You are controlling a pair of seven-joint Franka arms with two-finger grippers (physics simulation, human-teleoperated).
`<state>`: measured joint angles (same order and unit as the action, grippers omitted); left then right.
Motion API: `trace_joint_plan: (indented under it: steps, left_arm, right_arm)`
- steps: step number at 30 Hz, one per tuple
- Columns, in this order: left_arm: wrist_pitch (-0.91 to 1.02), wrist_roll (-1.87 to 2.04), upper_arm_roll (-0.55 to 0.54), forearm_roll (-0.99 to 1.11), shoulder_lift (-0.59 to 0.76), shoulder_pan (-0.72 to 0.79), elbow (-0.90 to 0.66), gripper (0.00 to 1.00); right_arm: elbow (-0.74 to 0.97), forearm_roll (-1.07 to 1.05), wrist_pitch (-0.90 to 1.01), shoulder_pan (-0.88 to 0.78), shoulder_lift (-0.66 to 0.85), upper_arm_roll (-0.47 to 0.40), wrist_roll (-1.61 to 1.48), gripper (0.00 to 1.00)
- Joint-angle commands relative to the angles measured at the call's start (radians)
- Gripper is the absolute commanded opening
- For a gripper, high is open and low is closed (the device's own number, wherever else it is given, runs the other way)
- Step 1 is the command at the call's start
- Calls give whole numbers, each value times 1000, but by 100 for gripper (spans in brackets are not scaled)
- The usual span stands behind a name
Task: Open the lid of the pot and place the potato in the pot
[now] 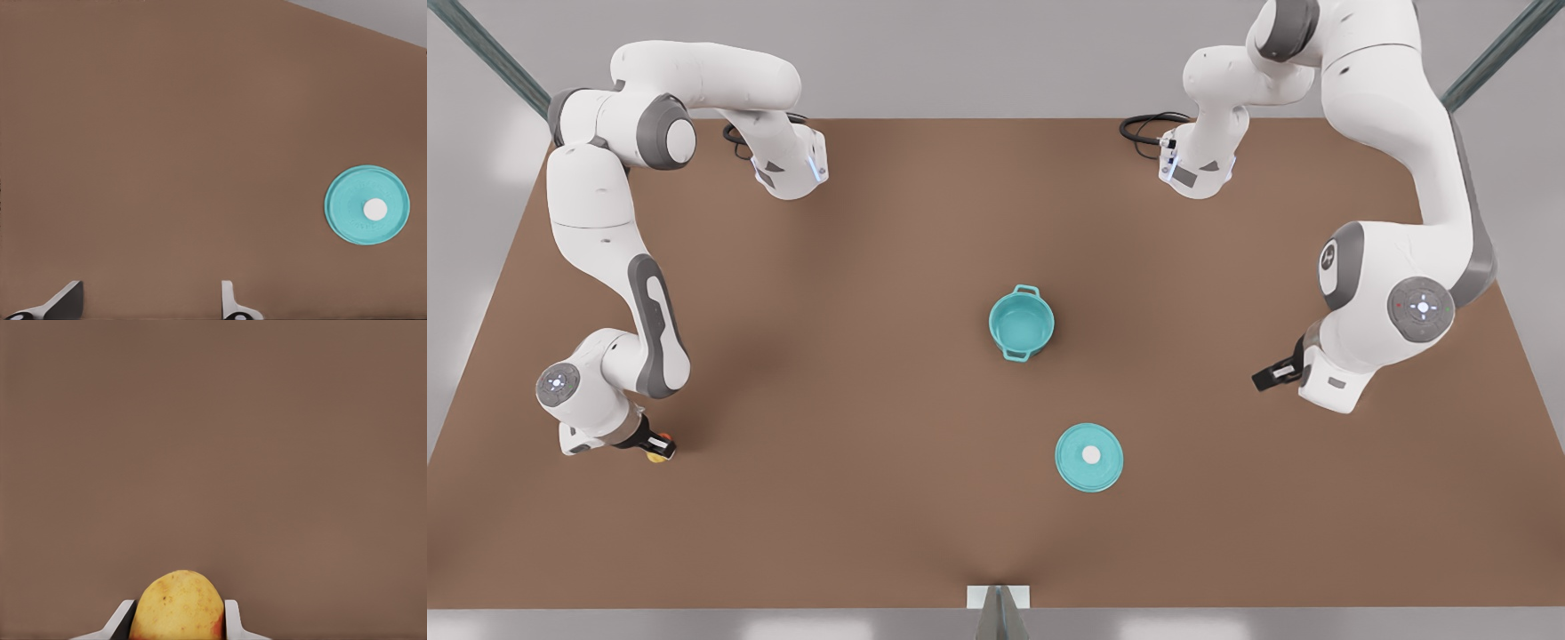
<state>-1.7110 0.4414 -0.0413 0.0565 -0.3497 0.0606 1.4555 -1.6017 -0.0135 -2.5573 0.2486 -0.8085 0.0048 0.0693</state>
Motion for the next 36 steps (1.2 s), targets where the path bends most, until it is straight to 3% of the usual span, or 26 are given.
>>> trace_joint_plan:
  steps: [1, 5, 8, 11, 36]
  left_arm:
    - [-2, -322, -2, 25, -2, -1, 0, 100]
    - [-5, -322, 1, 22, 0, -7, 0, 100]
    - [-16, -331, 8, 23, 1, -8, -1, 100]
    - [-47, -329, 8, -63, 0, -10, -20, 100]
    - [-42, -323, 0, -60, 0, 1, -43, 100]
  right_arm:
    - [0, 7, 2, 0, 0, 1, 26, 51]
    - [0, 7, -1, 0, 0, 1, 26, 51]
    - [0, 7, -1, 0, 0, 1, 27, 43]
    - [0, 6, 6, 0, 2, 1, 30, 44]
    - [-9, 1, 187, -37, 123, 41, 138, 44]
